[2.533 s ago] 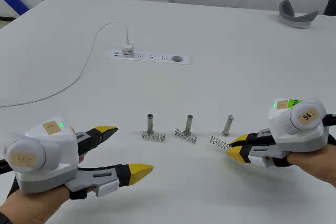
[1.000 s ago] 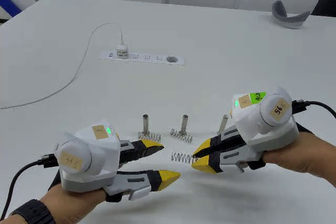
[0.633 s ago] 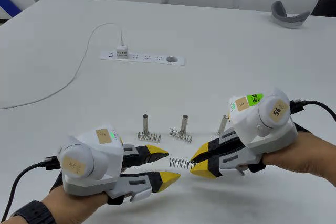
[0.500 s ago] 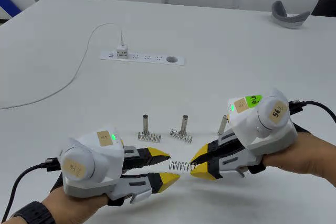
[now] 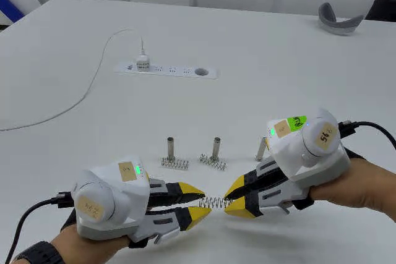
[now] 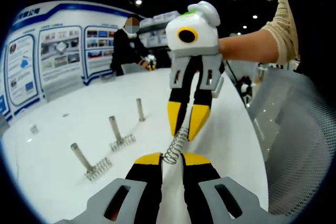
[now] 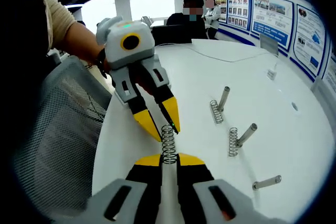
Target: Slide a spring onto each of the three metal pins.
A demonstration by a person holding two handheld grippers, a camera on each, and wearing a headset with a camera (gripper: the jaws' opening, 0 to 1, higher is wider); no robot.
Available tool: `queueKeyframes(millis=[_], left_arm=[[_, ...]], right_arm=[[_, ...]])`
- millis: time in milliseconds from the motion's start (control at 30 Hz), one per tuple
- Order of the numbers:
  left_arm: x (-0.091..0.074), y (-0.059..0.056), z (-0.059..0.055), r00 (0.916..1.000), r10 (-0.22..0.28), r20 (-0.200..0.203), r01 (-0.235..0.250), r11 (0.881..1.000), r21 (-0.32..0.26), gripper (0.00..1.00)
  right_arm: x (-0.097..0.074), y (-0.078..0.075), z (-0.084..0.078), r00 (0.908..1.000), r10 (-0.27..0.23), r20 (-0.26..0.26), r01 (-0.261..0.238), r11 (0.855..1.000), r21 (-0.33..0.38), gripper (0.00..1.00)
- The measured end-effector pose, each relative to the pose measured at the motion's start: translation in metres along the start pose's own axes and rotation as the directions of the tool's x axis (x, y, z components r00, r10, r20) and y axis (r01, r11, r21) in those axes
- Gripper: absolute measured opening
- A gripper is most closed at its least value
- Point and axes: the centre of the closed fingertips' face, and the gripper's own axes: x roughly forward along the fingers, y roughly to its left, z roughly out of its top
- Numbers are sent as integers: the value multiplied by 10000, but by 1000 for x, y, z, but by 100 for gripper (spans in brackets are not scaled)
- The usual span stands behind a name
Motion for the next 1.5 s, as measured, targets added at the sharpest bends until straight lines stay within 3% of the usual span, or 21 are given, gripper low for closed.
queueKeyframes(millis=[167, 967, 1500], left_arm=[[-1, 2, -1, 10000, 66, -37, -66, 10000, 19, 12], [5, -1, 1, 10000, -27, -62, 25, 9992, -403, 11], [5, 0, 6, 9994, -1, 334, 38, 9939, -1100, 10]], right_arm=[[-6, -1, 12, 9986, 44, 534, -65, 9992, 395, 11], [-4, -1, 51, 9896, -250, 1419, 209, 9993, 308, 12], [-1, -1, 52, 9891, -359, 1427, 318, 9990, 314, 15]])
